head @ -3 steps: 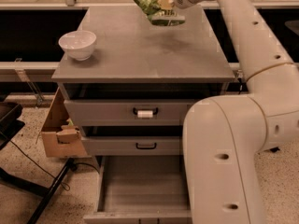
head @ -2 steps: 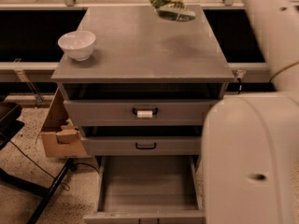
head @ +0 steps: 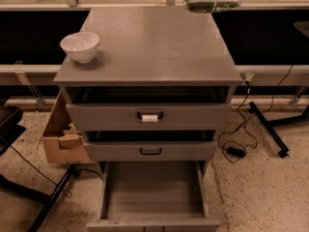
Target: Place green jalapeno chip bag into bottom drawer
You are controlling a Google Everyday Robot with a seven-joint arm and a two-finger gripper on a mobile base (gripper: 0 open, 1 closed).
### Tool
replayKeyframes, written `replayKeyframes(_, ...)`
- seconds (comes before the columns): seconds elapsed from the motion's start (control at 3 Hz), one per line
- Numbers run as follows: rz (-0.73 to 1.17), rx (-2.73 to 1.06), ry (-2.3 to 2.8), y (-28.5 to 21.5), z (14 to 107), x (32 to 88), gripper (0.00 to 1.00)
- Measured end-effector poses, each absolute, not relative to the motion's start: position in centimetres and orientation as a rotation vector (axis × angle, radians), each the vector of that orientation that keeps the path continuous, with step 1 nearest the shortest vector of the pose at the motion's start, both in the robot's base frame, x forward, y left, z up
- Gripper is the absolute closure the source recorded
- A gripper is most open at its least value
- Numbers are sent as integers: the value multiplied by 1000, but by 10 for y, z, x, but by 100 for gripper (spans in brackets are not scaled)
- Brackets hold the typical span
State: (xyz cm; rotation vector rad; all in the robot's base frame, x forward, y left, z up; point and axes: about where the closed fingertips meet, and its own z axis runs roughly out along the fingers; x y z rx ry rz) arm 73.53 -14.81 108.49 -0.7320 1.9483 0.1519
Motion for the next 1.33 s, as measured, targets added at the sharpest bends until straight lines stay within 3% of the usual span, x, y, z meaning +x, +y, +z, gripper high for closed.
replayKeyframes(0.67, 176, -699, 2117, -157, 1076, 577, 100)
replayKeyframes(1.33, 246, -625, 2485, -158, 947, 486, 100)
